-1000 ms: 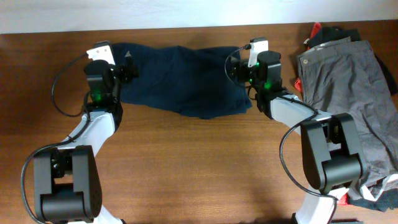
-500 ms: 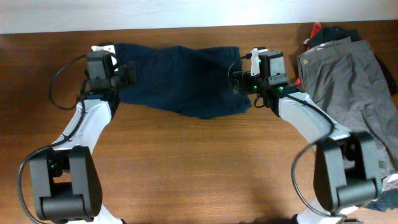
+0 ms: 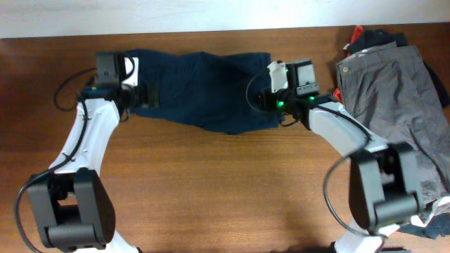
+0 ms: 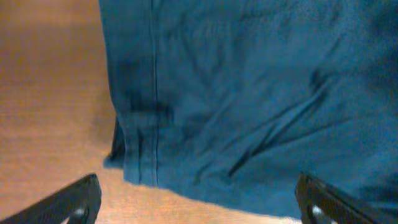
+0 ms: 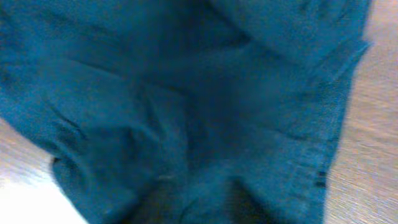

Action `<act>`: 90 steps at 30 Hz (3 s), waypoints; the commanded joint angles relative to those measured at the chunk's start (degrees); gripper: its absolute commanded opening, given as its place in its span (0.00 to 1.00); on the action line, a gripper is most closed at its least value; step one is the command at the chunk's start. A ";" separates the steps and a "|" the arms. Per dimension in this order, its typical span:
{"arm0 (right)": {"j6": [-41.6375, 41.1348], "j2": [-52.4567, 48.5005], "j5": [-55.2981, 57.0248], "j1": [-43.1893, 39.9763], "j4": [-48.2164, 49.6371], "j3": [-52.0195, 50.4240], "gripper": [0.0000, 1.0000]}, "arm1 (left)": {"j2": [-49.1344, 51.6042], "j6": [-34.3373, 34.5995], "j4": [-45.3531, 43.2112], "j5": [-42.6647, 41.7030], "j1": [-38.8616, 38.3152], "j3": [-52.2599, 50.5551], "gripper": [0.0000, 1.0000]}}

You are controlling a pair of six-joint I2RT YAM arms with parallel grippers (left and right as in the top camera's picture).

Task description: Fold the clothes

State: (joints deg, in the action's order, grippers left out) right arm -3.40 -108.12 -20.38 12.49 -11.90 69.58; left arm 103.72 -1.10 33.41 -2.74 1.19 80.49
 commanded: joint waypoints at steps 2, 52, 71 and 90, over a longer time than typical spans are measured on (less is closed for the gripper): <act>0.24 -5.20 0.15 0.24 2.29 0.24 0.08 | 0.04 -0.92 6.23 -2.40 0.31 8.70 0.99; 3.87 -12.28 9.05 -3.52 -15.58 20.74 0.04 | 12.26 -4.70 -5.86 -1.75 1.97 14.14 0.99; 3.82 -21.92 7.54 -3.13 -14.86 20.72 0.04 | 25.51 -7.63 -6.34 -16.26 8.04 21.22 0.99; 3.37 -24.48 7.54 -3.08 -14.62 20.70 0.04 | 31.80 -7.56 3.54 -24.50 7.21 24.39 0.71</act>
State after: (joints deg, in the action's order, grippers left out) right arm 0.19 -128.49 -13.19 9.02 -26.09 90.98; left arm 134.08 -8.14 35.62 -24.25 9.17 103.90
